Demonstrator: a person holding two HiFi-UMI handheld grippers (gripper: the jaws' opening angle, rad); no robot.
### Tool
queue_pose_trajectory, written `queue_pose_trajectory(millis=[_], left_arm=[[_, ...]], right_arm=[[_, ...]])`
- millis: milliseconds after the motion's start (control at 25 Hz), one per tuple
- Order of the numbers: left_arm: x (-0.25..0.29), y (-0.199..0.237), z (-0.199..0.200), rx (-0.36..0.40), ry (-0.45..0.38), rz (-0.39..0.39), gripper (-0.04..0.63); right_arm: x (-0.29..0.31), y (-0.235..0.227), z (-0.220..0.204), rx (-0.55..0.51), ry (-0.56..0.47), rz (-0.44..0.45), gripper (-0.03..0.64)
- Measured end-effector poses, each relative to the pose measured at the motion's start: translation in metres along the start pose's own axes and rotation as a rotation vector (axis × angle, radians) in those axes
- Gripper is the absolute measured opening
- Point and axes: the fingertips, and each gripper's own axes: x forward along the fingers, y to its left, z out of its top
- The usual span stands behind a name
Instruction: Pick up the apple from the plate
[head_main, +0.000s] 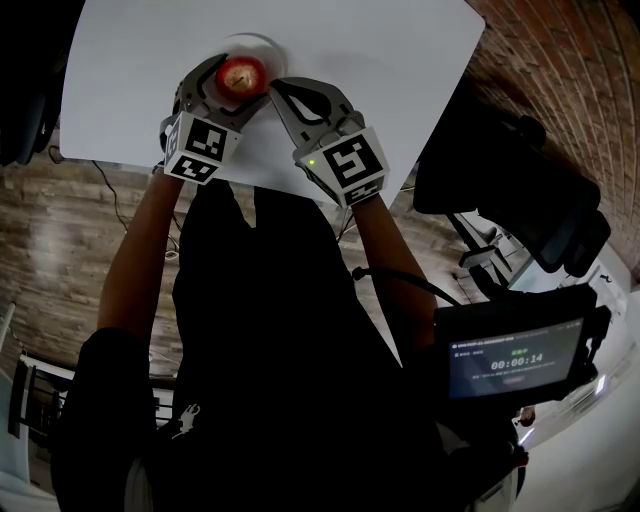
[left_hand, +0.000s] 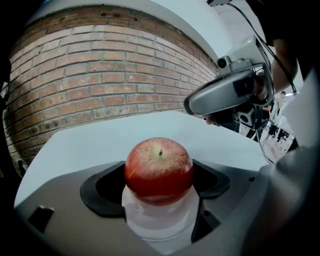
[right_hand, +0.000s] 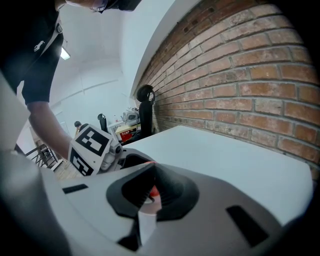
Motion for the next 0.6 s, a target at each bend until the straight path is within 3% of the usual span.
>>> queue_pose_trajectory(millis=[600], left_arm=[[-0.018,0.001,0.029,0.024,-0.017,0.017,0.402]], right_arm=[[-0.012,0.002,0.025,-0.038,-0.052,-0.007,0.005]])
